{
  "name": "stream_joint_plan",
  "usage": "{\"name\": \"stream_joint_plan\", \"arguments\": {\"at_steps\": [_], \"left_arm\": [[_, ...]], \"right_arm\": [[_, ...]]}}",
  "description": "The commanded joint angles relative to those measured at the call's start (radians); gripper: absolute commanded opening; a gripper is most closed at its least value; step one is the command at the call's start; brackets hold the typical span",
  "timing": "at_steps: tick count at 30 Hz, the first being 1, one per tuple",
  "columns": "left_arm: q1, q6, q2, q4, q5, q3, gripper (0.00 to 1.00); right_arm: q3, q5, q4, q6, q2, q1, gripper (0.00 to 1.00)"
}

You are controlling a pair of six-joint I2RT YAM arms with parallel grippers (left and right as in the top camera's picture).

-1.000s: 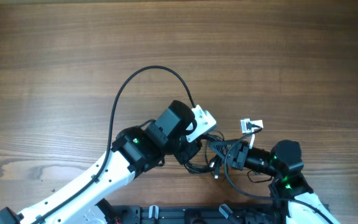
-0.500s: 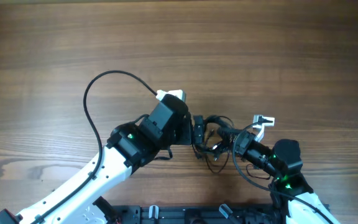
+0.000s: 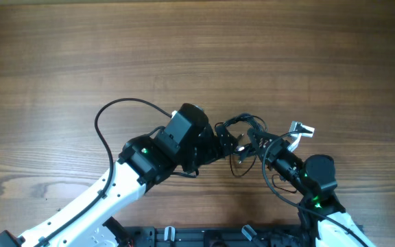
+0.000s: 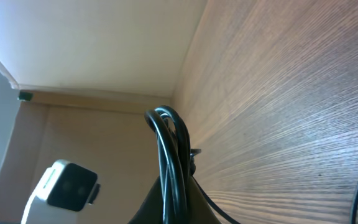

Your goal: Untangle cables

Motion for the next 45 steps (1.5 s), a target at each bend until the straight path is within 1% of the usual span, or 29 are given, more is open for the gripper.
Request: {"name": "stream_joint_plan", "arguments": {"at_steps": [1,4,8,10,12,13,14,15,17,19,20,21,22,24,26,27,28,29,30,31,34,37,39,42,43,45], "left_arm": [[-0.010,-0.059,0.027,0.006,0.008,0.015,0.85],[-0.011,-0.097,0.072,0.013,0.006,0.015,0.84],[-0.011,-0.097,0.123,0.103,0.003,0.015,0.78],[-0.011,-0.097,0.137,0.144,-0.008,0.015,0.60],[-0.011,-0.097,0.142,0.151,-0.029,0.015,0.38],[-0.011,-0.097,0.143,0.148,-0.039,0.015,0.23],[-0.011,-0.096,0.143,0.145,-0.045,0.015,0.12],[-0.011,-0.092,0.143,0.140,-0.059,0.015,0.04],[-0.011,-0.043,0.143,0.127,-0.105,0.015,0.04],[-0.011,0.043,0.143,0.097,-0.193,0.015,0.04],[-0.010,0.083,0.143,0.077,-0.236,0.015,0.04],[-0.010,0.132,0.142,0.048,-0.293,0.015,0.04],[-0.010,0.200,0.134,0.019,-0.359,0.015,0.04],[-0.010,0.303,0.115,0.005,-0.408,0.015,0.04],[-0.010,0.450,0.082,0.012,-0.414,0.015,0.04],[-0.011,0.552,0.056,0.015,-0.414,0.015,0.04],[-0.011,0.610,0.037,0.015,-0.415,0.015,0.04],[-0.011,0.643,0.023,0.014,-0.415,0.015,0.04],[-0.011,0.668,-0.001,0.015,-0.416,0.015,0.04],[-0.011,0.668,-0.019,0.016,-0.417,0.015,0.04],[-0.011,0.668,-0.041,0.025,-0.416,0.015,0.04],[-0.011,0.654,-0.040,0.051,-0.416,0.015,0.04],[-0.011,0.560,-0.039,0.077,-0.416,0.015,0.04],[-0.011,0.436,-0.037,0.105,-0.416,0.015,0.04],[-0.011,0.398,-0.037,0.115,-0.415,0.015,0.04],[-0.011,0.340,-0.035,0.127,-0.415,0.015,0.04]], "right_arm": [[-0.001,-0.035,0.050,0.032,0.001,-0.001,0.04],[-0.001,-0.055,0.089,0.064,0.001,-0.001,0.04],[-0.001,-0.066,0.088,0.081,0.001,-0.001,0.04],[-0.001,-0.071,0.087,0.081,0.001,-0.001,0.04],[-0.001,-0.081,0.087,0.080,0.001,-0.001,0.04],[-0.001,-0.086,0.087,0.080,0.001,-0.001,0.04],[-0.001,-0.088,0.086,0.080,0.001,-0.001,0.04],[-0.001,-0.088,0.076,0.080,0.001,-0.001,0.05],[-0.001,-0.088,0.043,0.078,0.001,-0.001,0.13],[-0.001,-0.089,-0.002,0.048,0.001,-0.001,0.26],[-0.001,-0.092,-0.031,0.021,0.001,-0.001,0.33],[-0.001,-0.105,-0.071,-0.012,0.001,-0.001,0.45],[-0.001,-0.130,-0.104,-0.050,0.001,-0.001,0.52],[-0.001,-0.164,-0.129,-0.083,0.001,-0.001,0.57],[-0.001,-0.215,-0.131,-0.121,0.001,-0.001,0.61],[-0.001,-0.244,-0.130,-0.129,0.001,-0.001,0.64],[-0.001,-0.262,-0.130,-0.130,0.001,-0.001,0.66],[-0.001,-0.276,-0.129,-0.132,0.001,-0.001,0.68],[-0.001,-0.287,-0.124,-0.174,0.001,-0.001,0.68],[-0.001,-0.300,-0.114,-0.231,0.001,-0.001,0.68],[-0.001,-0.338,-0.113,-0.314,0.001,-0.001,0.67],[-0.001,-0.386,-0.063,-0.351,0.001,-0.001,0.59],[-0.001,-0.403,-0.007,-0.349,0.001,-0.001,0.59],[-0.001,-0.402,0.013,-0.327,0.001,-0.001,0.68],[-0.001,-0.402,0.013,-0.325,0.001,-0.001,0.68],[-0.001,-0.394,0.014,-0.255,0.001,-0.001,0.68]]}}
